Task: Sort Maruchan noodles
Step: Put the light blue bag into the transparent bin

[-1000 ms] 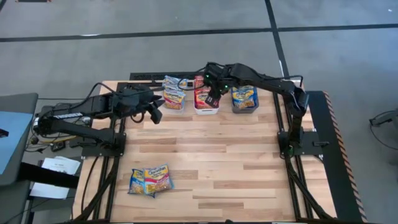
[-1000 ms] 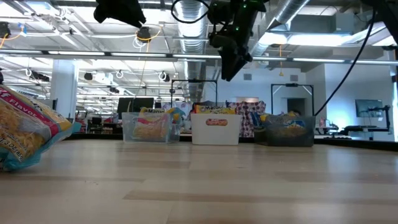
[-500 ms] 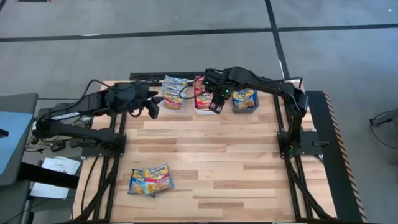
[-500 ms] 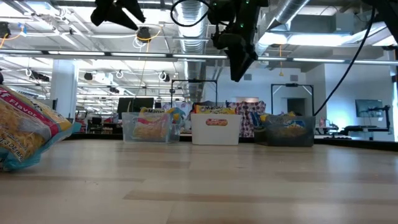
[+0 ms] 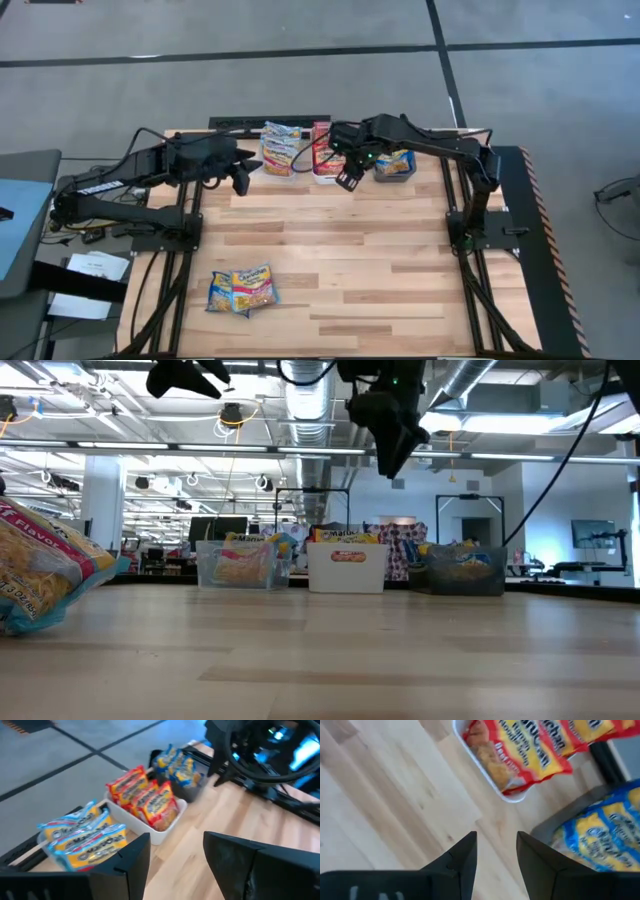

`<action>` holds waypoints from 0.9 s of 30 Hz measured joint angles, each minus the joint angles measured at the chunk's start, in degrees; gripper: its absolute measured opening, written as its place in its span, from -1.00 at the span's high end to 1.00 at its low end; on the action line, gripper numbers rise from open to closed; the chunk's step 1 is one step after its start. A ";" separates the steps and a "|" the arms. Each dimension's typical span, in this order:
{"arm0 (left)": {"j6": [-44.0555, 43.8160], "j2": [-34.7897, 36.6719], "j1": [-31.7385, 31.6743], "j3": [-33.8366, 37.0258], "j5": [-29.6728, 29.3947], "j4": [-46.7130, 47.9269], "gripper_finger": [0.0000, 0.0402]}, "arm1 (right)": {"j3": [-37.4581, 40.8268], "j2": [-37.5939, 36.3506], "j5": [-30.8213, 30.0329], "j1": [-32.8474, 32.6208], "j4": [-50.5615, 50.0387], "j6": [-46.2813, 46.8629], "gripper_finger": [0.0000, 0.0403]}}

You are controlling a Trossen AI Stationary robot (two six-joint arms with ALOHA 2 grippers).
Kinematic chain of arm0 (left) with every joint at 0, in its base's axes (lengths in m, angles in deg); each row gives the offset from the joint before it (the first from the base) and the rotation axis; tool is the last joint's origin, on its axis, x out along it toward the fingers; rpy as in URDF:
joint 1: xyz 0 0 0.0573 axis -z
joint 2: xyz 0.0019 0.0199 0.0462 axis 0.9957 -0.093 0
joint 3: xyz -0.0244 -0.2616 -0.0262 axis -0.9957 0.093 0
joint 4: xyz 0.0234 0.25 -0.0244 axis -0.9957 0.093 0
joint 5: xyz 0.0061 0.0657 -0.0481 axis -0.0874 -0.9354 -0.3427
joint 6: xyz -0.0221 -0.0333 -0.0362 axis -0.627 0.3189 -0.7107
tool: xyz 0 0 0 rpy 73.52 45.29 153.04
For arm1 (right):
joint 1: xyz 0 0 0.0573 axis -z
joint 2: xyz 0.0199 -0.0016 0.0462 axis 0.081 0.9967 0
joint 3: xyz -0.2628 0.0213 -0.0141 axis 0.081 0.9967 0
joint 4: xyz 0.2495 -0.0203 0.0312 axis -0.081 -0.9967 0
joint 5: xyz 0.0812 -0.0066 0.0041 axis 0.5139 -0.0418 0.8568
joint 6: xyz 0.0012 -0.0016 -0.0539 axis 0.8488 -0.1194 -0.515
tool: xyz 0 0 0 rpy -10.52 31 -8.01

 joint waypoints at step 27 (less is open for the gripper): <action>-1.70 -0.02 0.37 -0.04 37.33 7.92 0.15 | 0.03 -1.72 1.60 -30.33 -2.57 35.58 0.21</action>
